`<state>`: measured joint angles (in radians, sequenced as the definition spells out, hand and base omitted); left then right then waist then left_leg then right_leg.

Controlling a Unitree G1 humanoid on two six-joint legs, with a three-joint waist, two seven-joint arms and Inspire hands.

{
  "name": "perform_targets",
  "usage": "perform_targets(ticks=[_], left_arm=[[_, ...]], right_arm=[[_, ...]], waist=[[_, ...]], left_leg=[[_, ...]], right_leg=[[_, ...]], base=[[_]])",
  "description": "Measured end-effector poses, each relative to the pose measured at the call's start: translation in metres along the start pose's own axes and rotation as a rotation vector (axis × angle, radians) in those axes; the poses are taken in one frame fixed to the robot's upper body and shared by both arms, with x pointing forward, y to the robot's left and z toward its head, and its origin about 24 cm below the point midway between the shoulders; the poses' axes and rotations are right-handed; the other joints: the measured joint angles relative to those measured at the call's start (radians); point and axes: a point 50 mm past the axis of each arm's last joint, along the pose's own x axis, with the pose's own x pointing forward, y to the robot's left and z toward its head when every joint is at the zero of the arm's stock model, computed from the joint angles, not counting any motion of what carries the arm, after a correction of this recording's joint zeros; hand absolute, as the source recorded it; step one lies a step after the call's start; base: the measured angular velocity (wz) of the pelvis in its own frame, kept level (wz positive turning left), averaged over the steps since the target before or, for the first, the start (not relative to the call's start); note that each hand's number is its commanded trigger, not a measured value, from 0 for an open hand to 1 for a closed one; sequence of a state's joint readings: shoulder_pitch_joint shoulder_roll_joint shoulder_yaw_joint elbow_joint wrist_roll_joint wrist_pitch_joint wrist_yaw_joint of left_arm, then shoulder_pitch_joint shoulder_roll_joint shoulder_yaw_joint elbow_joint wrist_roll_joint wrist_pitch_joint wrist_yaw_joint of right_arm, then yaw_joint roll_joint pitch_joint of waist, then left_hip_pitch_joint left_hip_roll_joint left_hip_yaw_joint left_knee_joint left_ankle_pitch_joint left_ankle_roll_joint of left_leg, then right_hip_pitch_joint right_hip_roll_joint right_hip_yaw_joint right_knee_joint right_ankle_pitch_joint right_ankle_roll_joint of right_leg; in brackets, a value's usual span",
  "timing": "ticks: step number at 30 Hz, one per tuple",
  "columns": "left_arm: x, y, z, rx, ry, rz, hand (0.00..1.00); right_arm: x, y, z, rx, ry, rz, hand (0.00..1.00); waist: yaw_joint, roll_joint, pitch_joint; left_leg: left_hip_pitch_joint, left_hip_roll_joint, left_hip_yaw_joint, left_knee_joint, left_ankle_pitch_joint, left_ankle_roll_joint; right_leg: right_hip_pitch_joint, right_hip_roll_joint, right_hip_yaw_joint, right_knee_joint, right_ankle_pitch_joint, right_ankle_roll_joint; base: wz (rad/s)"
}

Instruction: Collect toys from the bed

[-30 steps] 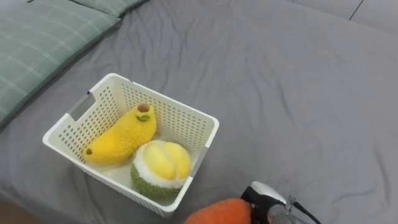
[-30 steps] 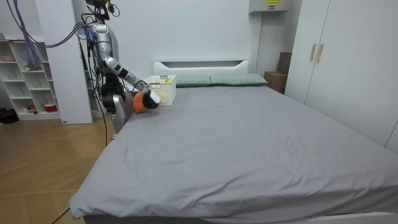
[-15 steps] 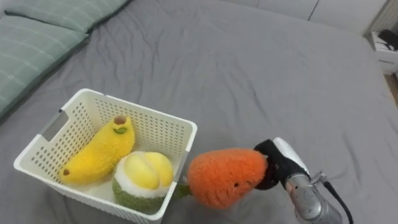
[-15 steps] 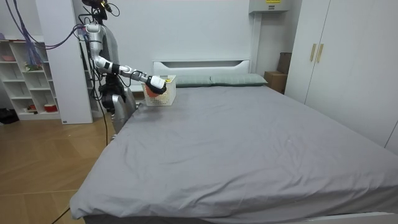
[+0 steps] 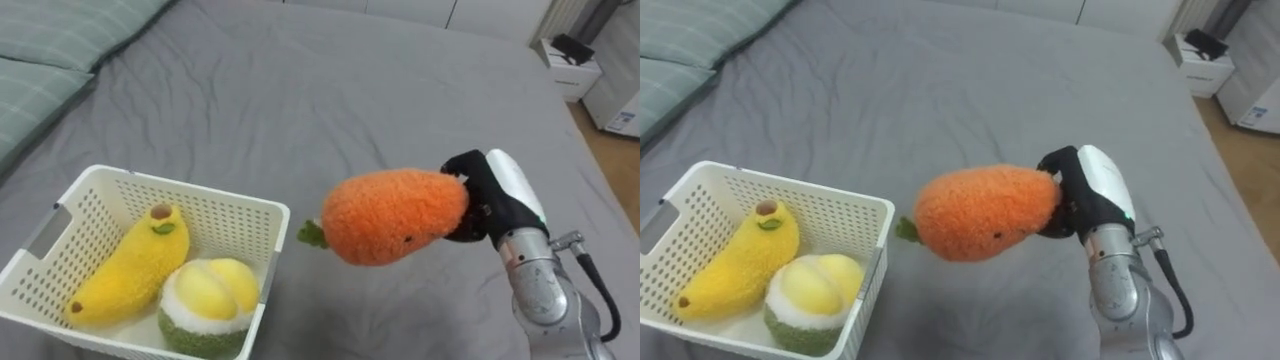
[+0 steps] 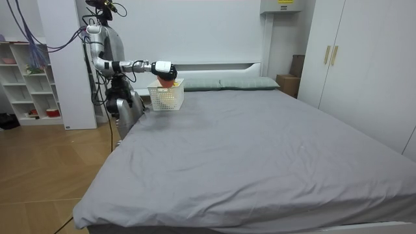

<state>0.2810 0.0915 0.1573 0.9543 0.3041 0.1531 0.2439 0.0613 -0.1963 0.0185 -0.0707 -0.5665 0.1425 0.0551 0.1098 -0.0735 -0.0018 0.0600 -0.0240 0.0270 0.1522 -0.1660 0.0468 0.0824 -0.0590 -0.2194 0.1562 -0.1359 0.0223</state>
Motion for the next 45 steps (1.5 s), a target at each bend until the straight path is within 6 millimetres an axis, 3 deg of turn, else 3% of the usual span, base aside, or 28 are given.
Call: perform_targets(ticks=[2, 7, 15, 26, 29, 34, 40, 41, 42, 43, 45], left_arm=[[0.000, -0.001, -0.004, 0.004, 0.012, -0.005, 0.00], [0.000, -0.001, -0.002, 0.004, 0.009, -0.003, 0.00], [0.002, -0.002, 0.003, 0.006, 0.008, -0.009, 0.00], [0.005, -0.004, 0.018, 0.007, -0.016, -0.014, 0.00], [0.005, -0.004, 0.020, 0.020, -0.020, -0.005, 0.00], [0.004, -0.006, 0.023, 0.046, -0.034, -0.010, 0.00], [0.005, -0.004, 0.026, 0.057, -0.044, -0.020, 0.00], [0.005, -0.004, 0.026, 0.059, -0.046, -0.021, 0.00], [0.005, -0.005, 0.026, 0.062, -0.046, -0.024, 0.00], [0.005, -0.005, 0.026, 0.062, -0.046, -0.025, 0.00], [0.005, -0.005, 0.028, 0.061, -0.051, -0.025, 0.00]], right_arm=[[0.000, -0.002, 0.001, 0.016, -0.002, -0.005, 1.00], [0.002, -0.018, 0.027, 0.027, -0.108, -0.068, 1.00], [0.015, -0.030, 0.056, 0.003, -0.213, -0.112, 1.00], [0.019, -0.015, 0.093, 0.006, -0.341, -0.020, 1.00], [0.018, -0.004, 0.101, 0.005, -0.358, 0.019, 1.00], [0.014, 0.019, 0.112, -0.010, -0.387, 0.159, 1.00], [0.013, 0.027, 0.122, -0.036, -0.416, 0.244, 1.00], [0.014, 0.028, 0.124, -0.039, -0.419, 0.249, 0.63], [0.014, 0.029, 0.126, -0.044, -0.425, 0.257, 0.41], [0.014, 0.029, 0.126, -0.044, -0.425, 0.263, 0.00], [0.014, 0.033, 0.126, -0.047, -0.417, 0.281, 0.00]], waist=[[0.003, 0.001, 0.0004], [0.007, 0.007, 0.0051], [0.036, -0.008, 0.0079], [0.108, -0.008, 0.0092], [0.125, -0.014, 0.0061], [0.149, -0.028, 0.0078], [0.174, -0.036, 0.0132], [0.175, -0.036, 0.0134], [0.176, -0.037, 0.0139], [0.185, -0.038, 0.0143], [0.198, -0.040, 0.0146]], left_leg=[[0.002, 0.000, 0.001, 0.000, 0.000, 0.000], [-0.002, 0.001, 0.011, 0.000, 0.000, 0.000], [-0.005, 0.002, 0.012, -0.001, 0.000, 0.000], [-0.031, 0.001, -0.006, -0.001, 0.000, 0.000], [-0.035, 0.001, -0.007, -0.001, 0.000, 0.000], [-0.033, -0.002, -0.029, 0.001, 0.001, 0.001], [-0.043, -0.005, -0.040, 0.009, 0.000, 0.001], [-0.044, -0.005, -0.041, 0.010, 0.000, 0.001], [-0.047, -0.006, -0.043, 0.013, 0.000, 0.001], [-0.048, -0.006, -0.045, 0.014, 0.000, 0.001], [-0.048, -0.006, -0.046, 0.015, 0.000, 0.001]], right_leg=[[0.000, 0.000, 0.001, 0.002, 0.000, 0.000], [-0.016, -0.001, 0.010, 0.016, 0.000, 0.000], [-0.018, 0.000, 0.012, 0.013, 0.000, 0.000], [-0.036, -0.002, -0.015, 0.011, 0.000, 0.000], [-0.041, -0.002, -0.017, 0.011, 0.000, 0.000], [-0.031, -0.004, -0.033, 0.010, 0.000, 0.000], [-0.028, -0.006, -0.037, 0.010, 0.000, 0.001], [-0.028, -0.006, -0.037, 0.010, 0.000, 0.001], [-0.028, -0.006, -0.037, 0.010, 0.000, 0.001], [-0.029, -0.006, -0.038, 0.010, 0.000, 0.001], [-0.028, -0.007, -0.042, 0.010, 0.000, 0.001]], base=[[-0.02], [-0.07], [-0.01], [0.05], [0.00], [0.11], [0.06], [0.06], [0.05], [0.05], [0.02]])
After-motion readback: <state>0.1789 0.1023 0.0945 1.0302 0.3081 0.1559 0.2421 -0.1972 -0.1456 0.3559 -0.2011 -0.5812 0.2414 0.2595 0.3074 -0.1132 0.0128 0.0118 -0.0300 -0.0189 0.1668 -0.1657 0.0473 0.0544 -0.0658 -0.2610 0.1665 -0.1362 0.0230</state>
